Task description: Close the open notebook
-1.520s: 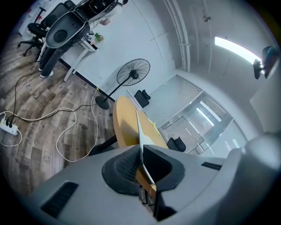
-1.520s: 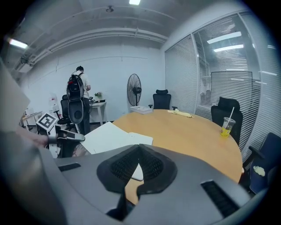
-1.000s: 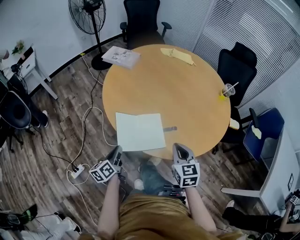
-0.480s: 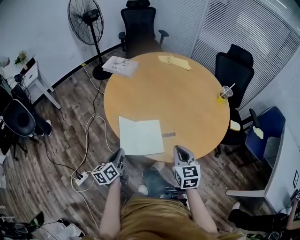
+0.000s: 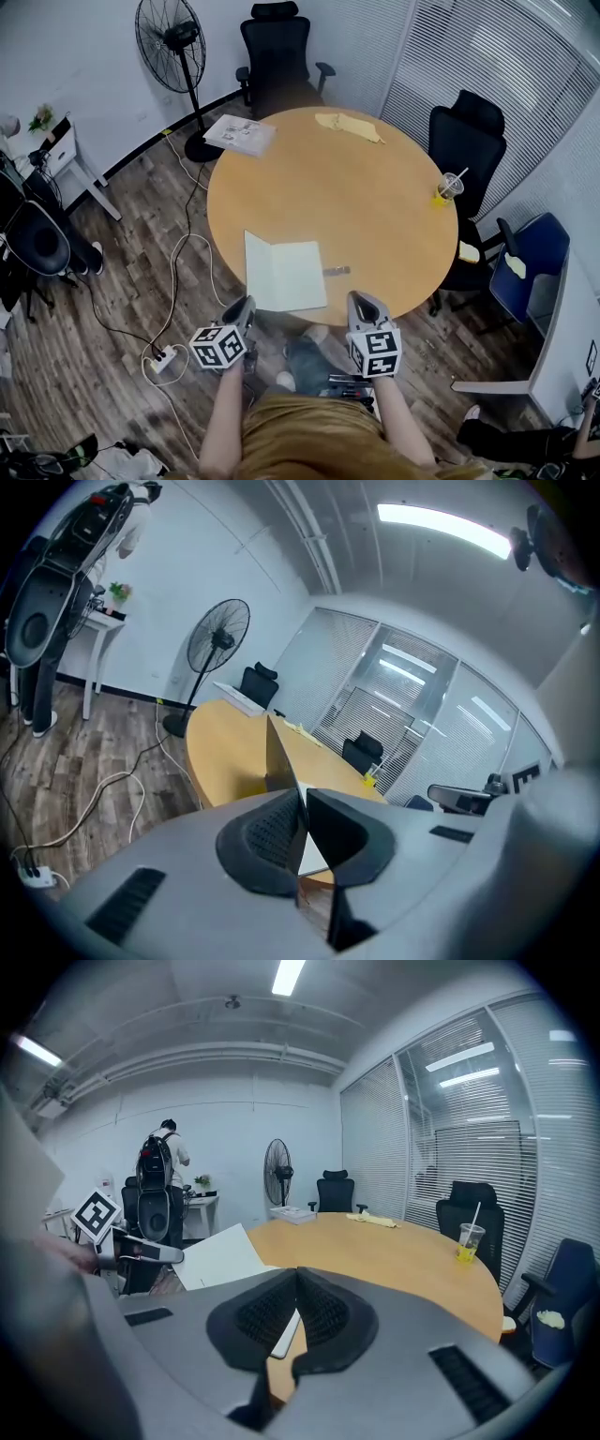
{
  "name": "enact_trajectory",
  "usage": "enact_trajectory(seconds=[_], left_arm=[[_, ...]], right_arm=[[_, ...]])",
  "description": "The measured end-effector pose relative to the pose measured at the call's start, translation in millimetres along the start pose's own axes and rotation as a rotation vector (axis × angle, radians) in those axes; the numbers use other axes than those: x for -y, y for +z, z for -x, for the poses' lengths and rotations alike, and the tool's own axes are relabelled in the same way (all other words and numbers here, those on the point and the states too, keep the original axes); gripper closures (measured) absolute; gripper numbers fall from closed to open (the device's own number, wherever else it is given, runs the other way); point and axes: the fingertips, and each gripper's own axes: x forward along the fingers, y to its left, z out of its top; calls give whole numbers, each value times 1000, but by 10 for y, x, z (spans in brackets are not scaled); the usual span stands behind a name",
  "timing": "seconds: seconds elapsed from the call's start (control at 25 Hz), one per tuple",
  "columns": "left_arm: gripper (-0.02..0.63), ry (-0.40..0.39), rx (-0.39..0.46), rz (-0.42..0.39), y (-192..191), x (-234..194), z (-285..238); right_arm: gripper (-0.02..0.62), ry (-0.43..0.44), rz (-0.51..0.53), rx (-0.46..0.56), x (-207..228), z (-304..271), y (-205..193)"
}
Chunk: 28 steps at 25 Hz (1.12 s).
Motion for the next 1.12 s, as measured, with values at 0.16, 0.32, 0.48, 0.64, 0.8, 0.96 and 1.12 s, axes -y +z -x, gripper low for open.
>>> enact_trajectory(seconds=[0.16, 0.32, 0.48, 0.64, 0.8, 0.96, 1.12], left_arm=[[554, -6, -34, -114, 17, 115, -30], [546, -25, -52, -179, 21, 228, -68], [541, -59, -45, -167, 31, 310, -111], [540, -76, -47, -170, 29, 367, -139], [535, -94, -57, -182, 14, 430, -165], [531, -118, -65, -188, 13, 499, -198], [526, -151, -67, -176, -8, 569, -242]], right_arm=[[584, 8, 2, -1, -30, -11, 12], [584, 12, 0, -2, -36, -14, 21], [584, 13, -1, -11, -37, -26, 0], [584, 12, -3, -14, -31, -21, -16], [583, 8, -6, -20, -29, -9, -40], [584, 7, -5, -22, -45, -17, -38], [584, 4, -13, -28, -27, -29, -59]])
